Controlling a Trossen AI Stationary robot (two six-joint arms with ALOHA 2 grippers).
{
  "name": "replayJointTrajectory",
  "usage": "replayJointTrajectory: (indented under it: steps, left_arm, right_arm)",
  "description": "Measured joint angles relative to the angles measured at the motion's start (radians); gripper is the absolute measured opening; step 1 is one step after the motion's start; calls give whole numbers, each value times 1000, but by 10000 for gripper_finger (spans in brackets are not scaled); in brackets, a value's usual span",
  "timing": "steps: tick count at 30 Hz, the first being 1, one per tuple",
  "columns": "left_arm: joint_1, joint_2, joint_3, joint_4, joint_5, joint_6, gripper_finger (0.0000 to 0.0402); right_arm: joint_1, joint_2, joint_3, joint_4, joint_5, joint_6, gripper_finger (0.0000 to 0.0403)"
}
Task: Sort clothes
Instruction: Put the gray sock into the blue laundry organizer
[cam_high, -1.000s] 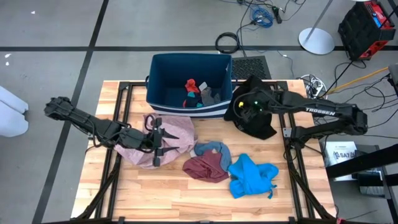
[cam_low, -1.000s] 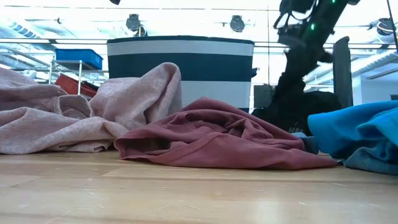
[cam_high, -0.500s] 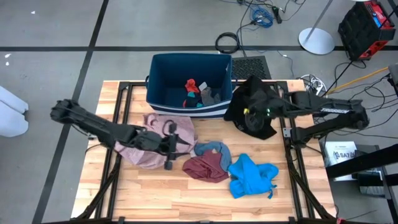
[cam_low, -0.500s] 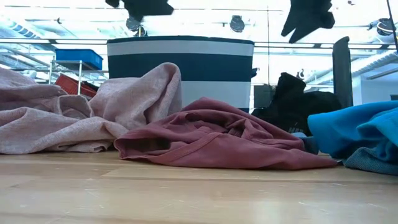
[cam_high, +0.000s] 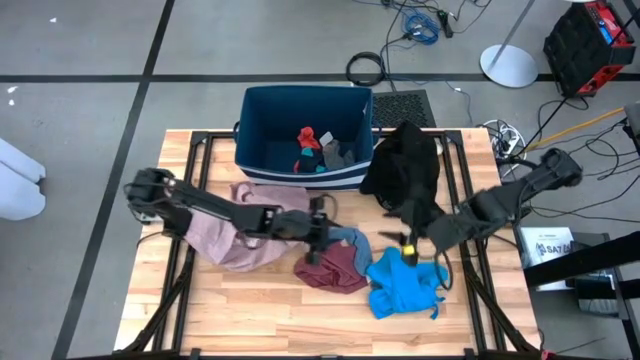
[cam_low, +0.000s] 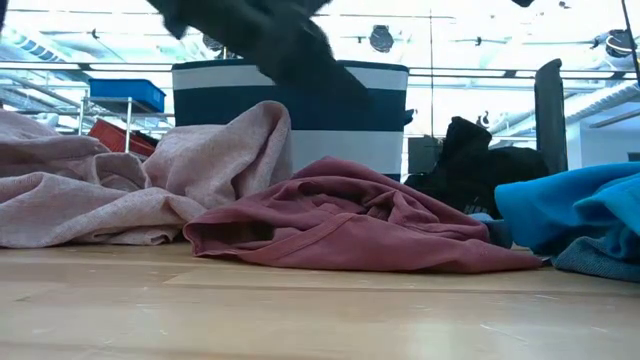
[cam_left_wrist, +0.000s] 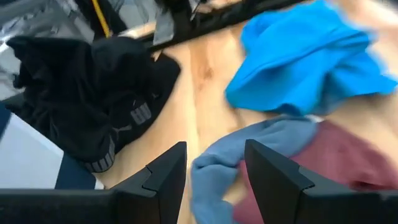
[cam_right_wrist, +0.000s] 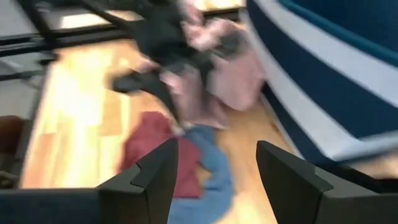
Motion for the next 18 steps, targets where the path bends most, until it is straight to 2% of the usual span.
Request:
replayJointTrajectory:
  steps: [3, 8, 10, 14, 18]
  left_arm:
    - [27, 91, 110, -102, -12, -5, 173]
    - [59, 212, 237, -241, 2, -16, 173]
    - [75, 254, 261, -258, 20, -25, 173]
    - [122, 328, 273, -228, 128, -55, 173]
    - [158, 378, 273, -228, 140, -87, 173]
  right_arm:
    - [37, 0, -81, 132, 0, -19, 203]
    - [62, 0, -181, 187, 4, 35, 203]
    - [61, 0, -198, 182, 2, 50, 203]
    - [60, -1, -203, 180, 2, 34, 203]
    - [60, -14, -203, 183, 1, 16, 203]
